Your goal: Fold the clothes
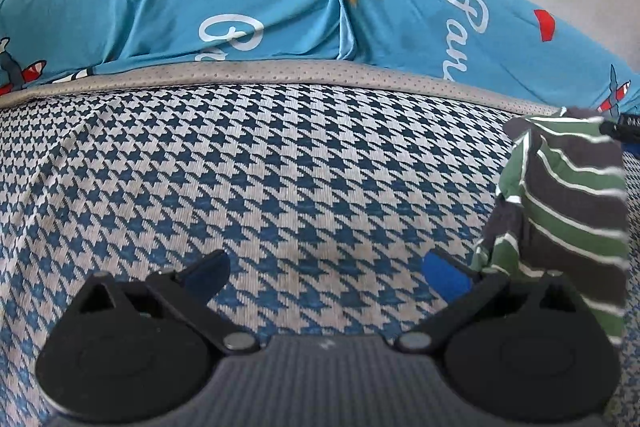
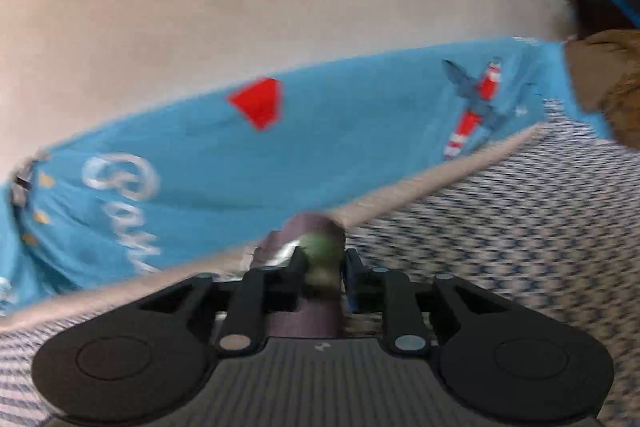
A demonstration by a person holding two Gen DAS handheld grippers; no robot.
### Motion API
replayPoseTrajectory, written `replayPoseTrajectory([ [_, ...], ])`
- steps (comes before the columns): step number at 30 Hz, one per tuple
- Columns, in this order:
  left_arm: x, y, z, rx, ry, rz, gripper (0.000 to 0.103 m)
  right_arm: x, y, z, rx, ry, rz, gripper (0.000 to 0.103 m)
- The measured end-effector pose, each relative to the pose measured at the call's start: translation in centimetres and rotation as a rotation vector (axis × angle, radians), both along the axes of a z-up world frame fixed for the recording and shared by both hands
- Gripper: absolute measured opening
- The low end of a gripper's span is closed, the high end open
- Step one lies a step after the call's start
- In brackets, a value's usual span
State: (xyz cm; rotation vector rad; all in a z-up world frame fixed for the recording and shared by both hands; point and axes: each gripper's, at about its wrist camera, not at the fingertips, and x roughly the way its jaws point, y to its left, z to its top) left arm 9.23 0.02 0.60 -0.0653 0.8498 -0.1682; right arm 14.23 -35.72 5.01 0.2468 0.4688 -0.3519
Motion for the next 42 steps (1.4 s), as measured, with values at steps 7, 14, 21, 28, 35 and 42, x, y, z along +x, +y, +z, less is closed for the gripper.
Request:
replayPoseTrajectory([
  [7,-1.4,-0.3,0.2,-0.014,0.004,-0.033,0.103,-3.2,0.0,1.3,0.023,-0.005,0.075,0.038],
  [14,-3.6,0.1,-0.2,-0.036,0.035,-0.075,0.103,-7.9,2.8,0.8,0.131,0.060,0.240,0.038],
  [21,-6.4,1.5,0.1,-0.044,0.045,-0.057,0.103,-14.0,7.5,-0.2,0.149,0.118,0.409,0.039],
  [28,-9.6,2.5,-0.4,-0.103,0.073,-0.035,0.103,-19.4,11.8,-1.2,0.118,0.156,0.565,0.040],
  [35,-11.9,2.8,-1.0,-0.108,0.075,-0.024,0.103,-22.8,13.7,-2.2,0.126,0.188,0.650,0.040],
  [42,-13.2,3.0,-1.2,-0.102,0.067,-0.019,0.103,-24.9,14.9,-2.7,0.116,0.208,0.718,0.040],
])
